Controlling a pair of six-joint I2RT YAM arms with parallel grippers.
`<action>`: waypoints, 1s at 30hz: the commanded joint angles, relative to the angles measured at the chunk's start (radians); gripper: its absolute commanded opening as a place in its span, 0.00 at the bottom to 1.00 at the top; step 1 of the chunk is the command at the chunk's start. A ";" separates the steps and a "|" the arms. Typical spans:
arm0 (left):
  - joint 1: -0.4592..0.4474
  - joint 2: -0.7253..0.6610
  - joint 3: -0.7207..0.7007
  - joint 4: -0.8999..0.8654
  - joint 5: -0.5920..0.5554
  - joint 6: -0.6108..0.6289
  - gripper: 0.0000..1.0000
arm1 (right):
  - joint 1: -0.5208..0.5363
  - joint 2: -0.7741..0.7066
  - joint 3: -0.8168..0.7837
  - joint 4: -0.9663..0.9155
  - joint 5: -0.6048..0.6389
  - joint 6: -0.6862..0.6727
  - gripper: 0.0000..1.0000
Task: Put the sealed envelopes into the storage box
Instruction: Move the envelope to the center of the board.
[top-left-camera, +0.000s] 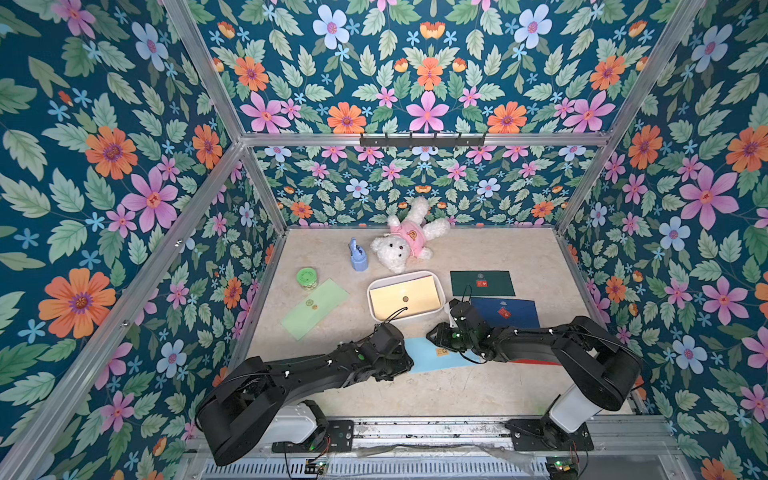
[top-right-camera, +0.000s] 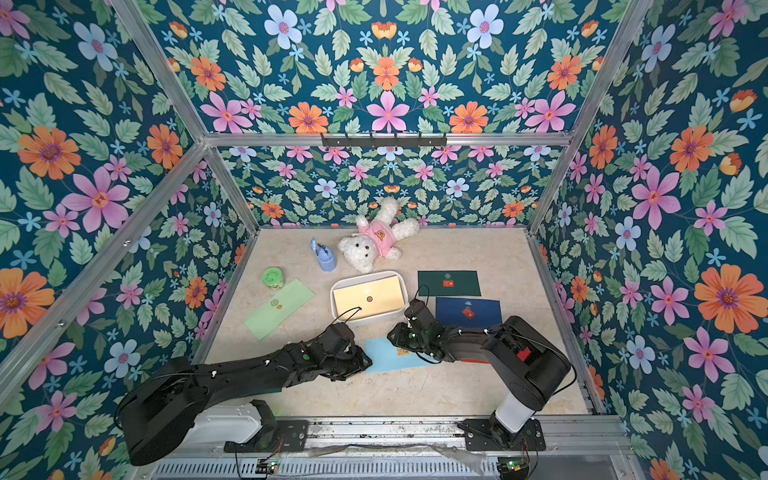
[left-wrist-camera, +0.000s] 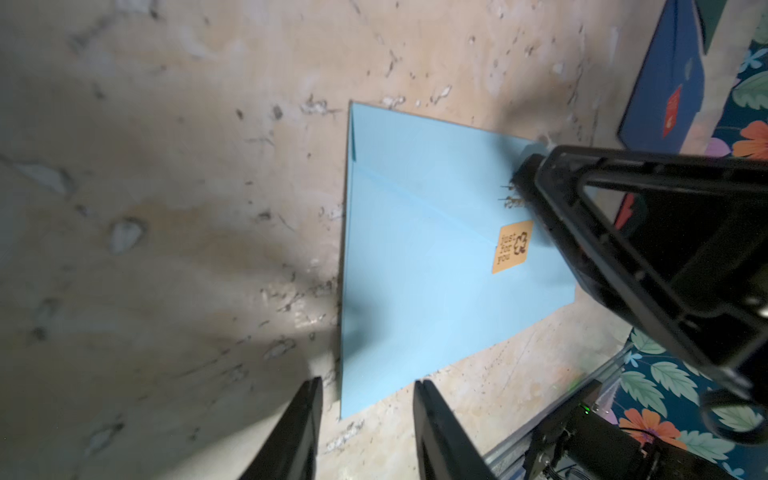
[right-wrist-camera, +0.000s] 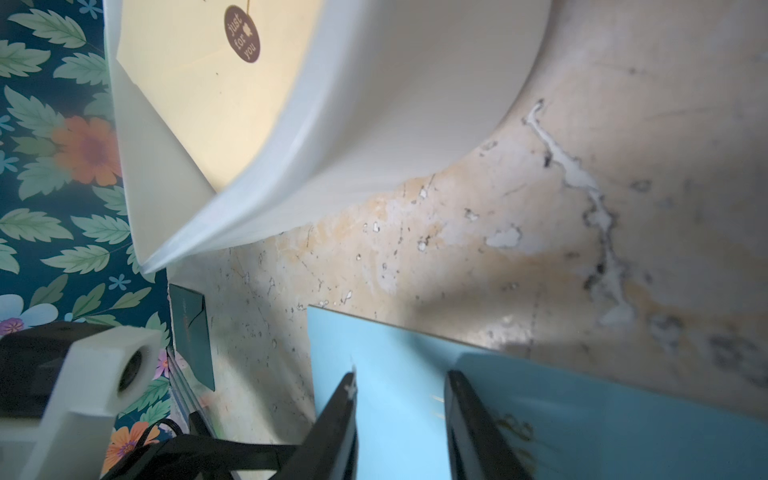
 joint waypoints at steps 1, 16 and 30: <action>0.013 -0.006 -0.016 0.079 -0.005 -0.016 0.42 | 0.009 0.031 -0.022 -0.266 0.014 0.003 0.38; 0.022 0.047 0.008 -0.100 0.021 0.016 0.48 | 0.011 0.055 -0.028 -0.235 0.009 0.023 0.37; 0.024 0.012 -0.034 0.011 0.013 -0.006 0.47 | 0.011 0.077 -0.037 -0.204 -0.043 0.017 0.35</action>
